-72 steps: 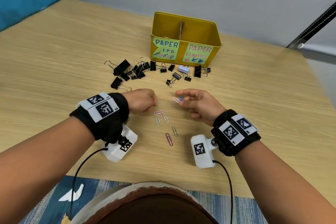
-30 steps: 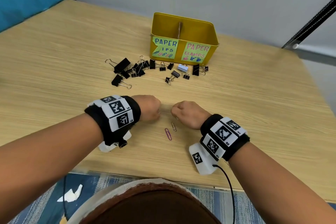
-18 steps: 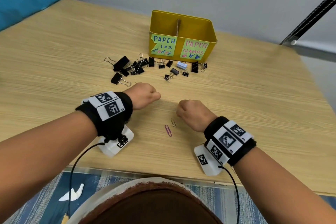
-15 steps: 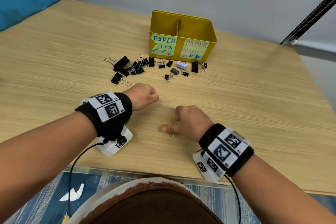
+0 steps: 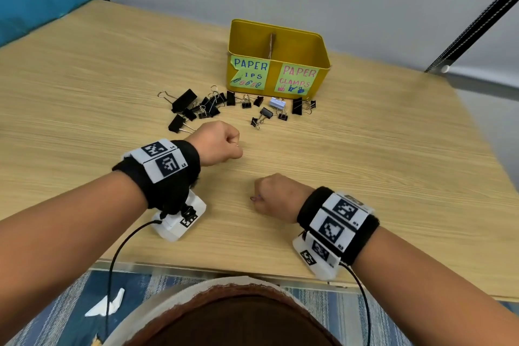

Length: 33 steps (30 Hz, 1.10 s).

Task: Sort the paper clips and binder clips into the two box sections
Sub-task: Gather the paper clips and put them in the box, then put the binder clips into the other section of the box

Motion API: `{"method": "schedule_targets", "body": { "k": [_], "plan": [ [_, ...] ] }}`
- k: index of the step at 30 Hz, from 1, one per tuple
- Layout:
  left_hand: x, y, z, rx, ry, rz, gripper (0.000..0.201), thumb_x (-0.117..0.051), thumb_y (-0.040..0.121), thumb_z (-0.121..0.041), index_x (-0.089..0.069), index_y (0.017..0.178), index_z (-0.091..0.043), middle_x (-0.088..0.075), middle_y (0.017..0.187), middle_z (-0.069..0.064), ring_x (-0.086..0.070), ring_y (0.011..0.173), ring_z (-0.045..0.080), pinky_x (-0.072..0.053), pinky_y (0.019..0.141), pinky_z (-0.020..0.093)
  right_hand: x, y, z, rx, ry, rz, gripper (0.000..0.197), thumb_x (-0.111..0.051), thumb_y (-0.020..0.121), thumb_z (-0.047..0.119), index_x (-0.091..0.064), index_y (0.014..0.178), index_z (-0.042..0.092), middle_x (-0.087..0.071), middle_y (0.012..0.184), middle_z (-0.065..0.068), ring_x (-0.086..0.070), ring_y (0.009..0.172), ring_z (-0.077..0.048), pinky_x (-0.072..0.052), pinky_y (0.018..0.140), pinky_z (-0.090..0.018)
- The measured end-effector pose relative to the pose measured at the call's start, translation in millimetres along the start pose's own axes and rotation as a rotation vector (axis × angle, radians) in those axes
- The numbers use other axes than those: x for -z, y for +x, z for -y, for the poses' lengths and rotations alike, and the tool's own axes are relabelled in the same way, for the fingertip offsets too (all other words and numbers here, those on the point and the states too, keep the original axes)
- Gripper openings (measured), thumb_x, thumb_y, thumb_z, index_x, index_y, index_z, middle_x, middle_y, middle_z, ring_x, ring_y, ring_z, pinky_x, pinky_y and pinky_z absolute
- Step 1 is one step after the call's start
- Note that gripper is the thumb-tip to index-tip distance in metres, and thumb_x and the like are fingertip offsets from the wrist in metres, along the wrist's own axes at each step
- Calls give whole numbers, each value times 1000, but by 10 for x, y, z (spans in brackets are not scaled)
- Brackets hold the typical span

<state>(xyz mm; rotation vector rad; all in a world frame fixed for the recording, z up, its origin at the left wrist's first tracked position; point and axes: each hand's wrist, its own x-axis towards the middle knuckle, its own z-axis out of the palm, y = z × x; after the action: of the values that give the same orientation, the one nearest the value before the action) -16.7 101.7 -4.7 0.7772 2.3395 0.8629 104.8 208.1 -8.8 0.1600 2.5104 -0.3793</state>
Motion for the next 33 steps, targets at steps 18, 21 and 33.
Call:
{"method": "schedule_targets", "body": {
  "k": [18,21,33],
  "plan": [
    [1045,1270,-658,52,-374,-284,31,-57,80,-10,-44,53,-18,-53,48,-1,-36,34,12,-30,33,8,2140,1151,-240,-101,1250,-532,30,-35,87,7,-37,57,11,-26,53,-3,-20,19,-6,-20,32,-5],
    [1093,1552,-664,95,-332,-256,29,-56,84,-15,-47,57,-17,-56,40,-1,-43,28,9,-37,35,12,2261,1457,-242,-114,1194,-546,28,-40,84,4,-45,57,8,-31,52,-6,-30,29,-15,-25,37,-18],
    [1211,1766,-684,57,-412,-94,24,-49,93,-27,-54,73,-14,-47,95,13,-42,89,22,-35,79,40,2395,1722,-424,-140,1340,-500,36,-45,95,27,-58,113,-2,-58,122,-19,-54,117,-29,-43,99,-42]
  ]
}}
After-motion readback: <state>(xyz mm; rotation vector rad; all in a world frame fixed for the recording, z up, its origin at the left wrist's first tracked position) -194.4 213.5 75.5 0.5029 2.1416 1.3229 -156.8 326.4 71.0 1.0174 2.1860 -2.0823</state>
